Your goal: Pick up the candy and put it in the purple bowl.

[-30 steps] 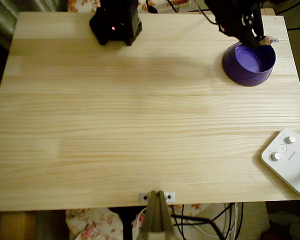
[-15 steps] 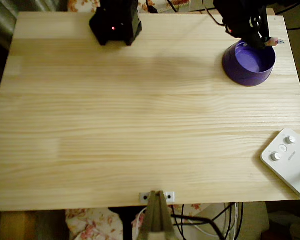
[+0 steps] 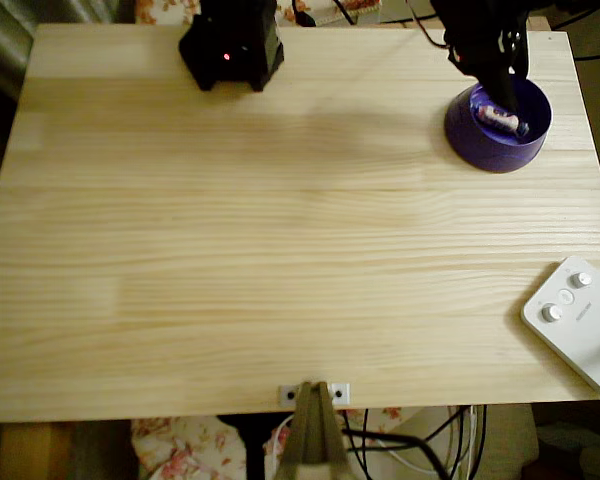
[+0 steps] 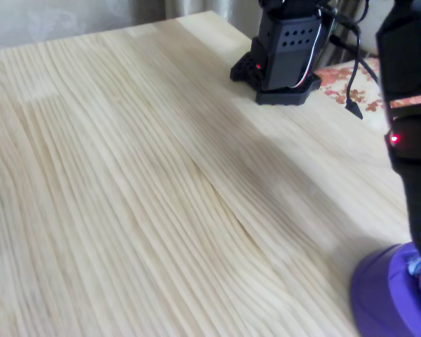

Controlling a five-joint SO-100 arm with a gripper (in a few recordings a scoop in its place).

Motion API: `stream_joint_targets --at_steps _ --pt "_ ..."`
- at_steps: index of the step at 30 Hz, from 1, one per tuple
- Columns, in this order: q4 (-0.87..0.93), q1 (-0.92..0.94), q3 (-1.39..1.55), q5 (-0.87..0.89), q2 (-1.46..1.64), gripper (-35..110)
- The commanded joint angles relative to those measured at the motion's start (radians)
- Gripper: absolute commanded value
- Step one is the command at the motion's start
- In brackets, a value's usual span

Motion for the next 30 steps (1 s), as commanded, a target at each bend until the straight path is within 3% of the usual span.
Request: stream_joint_targets --at_steps 1,9,19,30 --pt "0.002 -0.012 -0.035 0.006 0.143 3" --pt "0.051 0.051 0.091 0.023 0.296 -1" --pt "0.244 0.367 0.238 0.086 0.479 -1" --pt "0.311 0.739 0.436 0.156 0.592 7"
